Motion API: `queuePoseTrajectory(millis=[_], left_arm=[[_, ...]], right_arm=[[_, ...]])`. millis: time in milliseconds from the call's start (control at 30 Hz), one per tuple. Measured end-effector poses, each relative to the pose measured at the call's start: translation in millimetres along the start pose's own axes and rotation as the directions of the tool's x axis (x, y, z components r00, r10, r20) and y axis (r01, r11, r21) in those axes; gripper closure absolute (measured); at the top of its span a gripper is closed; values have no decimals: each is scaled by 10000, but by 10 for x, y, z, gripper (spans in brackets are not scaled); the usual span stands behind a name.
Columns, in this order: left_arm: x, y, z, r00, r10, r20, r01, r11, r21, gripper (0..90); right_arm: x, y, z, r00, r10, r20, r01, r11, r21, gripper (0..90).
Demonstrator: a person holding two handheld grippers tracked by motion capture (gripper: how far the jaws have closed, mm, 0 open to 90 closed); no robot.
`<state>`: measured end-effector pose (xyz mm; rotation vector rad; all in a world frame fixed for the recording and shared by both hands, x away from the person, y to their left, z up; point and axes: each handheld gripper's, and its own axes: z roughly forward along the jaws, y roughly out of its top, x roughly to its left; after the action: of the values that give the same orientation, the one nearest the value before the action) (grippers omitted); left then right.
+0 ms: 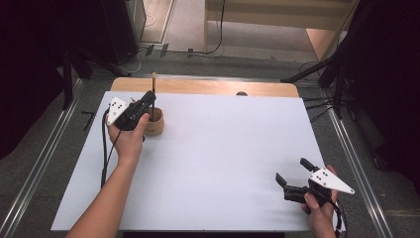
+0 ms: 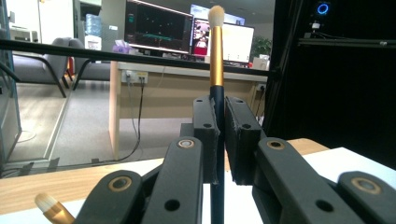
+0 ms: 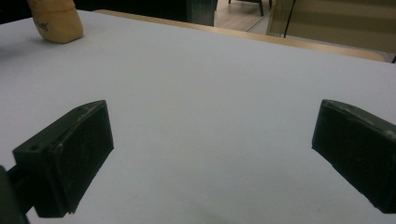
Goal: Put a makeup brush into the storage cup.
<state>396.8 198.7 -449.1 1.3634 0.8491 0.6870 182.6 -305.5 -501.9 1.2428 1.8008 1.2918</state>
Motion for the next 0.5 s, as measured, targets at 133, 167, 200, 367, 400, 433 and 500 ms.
queuePoseTrajectory(millis=[133,167,200,367,400,433,500], left_arm=[[-26,-42,42,9997,152,-171,-150,9999,85,845],[-30,-48,49,9997,161,-203,-159,9998,114,845],[-35,-55,54,9993,234,-300,-229,9996,167,845],[-52,-80,65,9959,607,-676,-599,9981,139,845],[-53,-83,67,9942,742,-774,-731,9972,167,845],[-55,-88,70,9938,765,-808,-753,9970,173,845],[-65,-102,81,9931,772,-877,-760,9970,165,845]], right_arm=[[-6,-1,-2,10000,7,9,-7,10000,-23,0],[-6,-2,-2,10000,10,10,-10,10000,-18,0],[-6,-2,-3,10000,9,9,-9,10000,-16,0],[-6,-5,-7,10000,28,4,-28,10000,4,0],[-6,-5,-8,10000,35,2,-35,10000,-1,0],[-5,-5,-10,10000,45,4,-45,10000,3,0],[-7,-5,-13,10000,52,-6,-52,10000,3,0]])
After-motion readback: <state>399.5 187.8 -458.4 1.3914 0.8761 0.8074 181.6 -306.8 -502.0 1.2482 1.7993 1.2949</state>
